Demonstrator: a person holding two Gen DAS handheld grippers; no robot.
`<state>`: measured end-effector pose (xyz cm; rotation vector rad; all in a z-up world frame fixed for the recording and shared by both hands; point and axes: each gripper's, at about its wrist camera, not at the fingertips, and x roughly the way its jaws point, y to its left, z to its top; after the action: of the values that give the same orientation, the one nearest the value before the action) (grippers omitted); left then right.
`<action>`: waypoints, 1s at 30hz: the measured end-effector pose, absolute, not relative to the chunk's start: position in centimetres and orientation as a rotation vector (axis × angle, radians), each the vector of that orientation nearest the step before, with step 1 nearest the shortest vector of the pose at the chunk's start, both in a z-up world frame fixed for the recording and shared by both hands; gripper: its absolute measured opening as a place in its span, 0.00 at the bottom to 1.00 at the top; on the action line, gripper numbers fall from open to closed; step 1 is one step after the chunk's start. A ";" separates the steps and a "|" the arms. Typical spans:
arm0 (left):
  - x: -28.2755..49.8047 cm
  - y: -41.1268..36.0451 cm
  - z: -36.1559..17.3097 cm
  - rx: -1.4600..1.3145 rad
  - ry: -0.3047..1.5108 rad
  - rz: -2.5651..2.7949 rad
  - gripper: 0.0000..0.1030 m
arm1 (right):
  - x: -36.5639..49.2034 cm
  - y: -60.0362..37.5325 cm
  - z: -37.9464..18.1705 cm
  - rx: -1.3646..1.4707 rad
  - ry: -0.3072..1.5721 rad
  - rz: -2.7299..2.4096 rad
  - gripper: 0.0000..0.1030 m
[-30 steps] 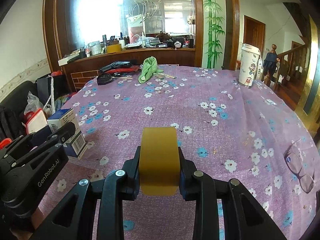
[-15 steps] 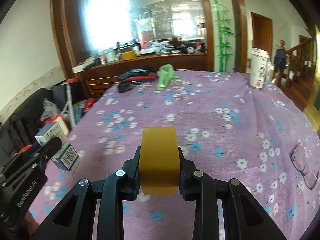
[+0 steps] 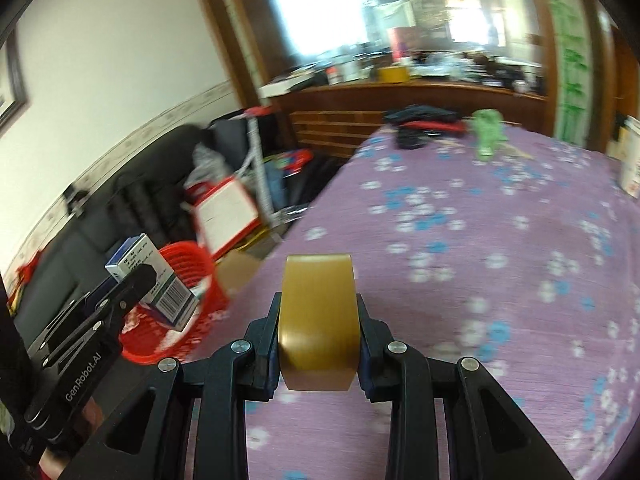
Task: Collect trash
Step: 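Carry the blue box and tape roll toward the red wastebasket, then open both tools over the red wastebasket to drop box and tape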
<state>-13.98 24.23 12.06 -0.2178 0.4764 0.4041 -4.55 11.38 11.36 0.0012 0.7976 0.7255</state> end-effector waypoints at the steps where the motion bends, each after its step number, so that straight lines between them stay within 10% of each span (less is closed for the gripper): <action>1: -14.6 25.1 12.0 -0.227 0.473 0.420 0.32 | -4.8 12.5 11.4 -0.011 0.799 0.743 0.31; 26: -18.4 38.8 6.4 -0.402 0.530 0.635 0.33 | -6.0 31.0 9.5 -0.104 0.888 0.954 0.36; 30: -18.6 38.9 6.4 -0.402 0.522 0.631 0.57 | -5.9 30.8 9.2 -0.100 0.889 0.956 0.41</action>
<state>-18.57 38.89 6.36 -0.4022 0.5221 0.6307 -5.87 30.83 9.21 -0.0996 0.8891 0.9560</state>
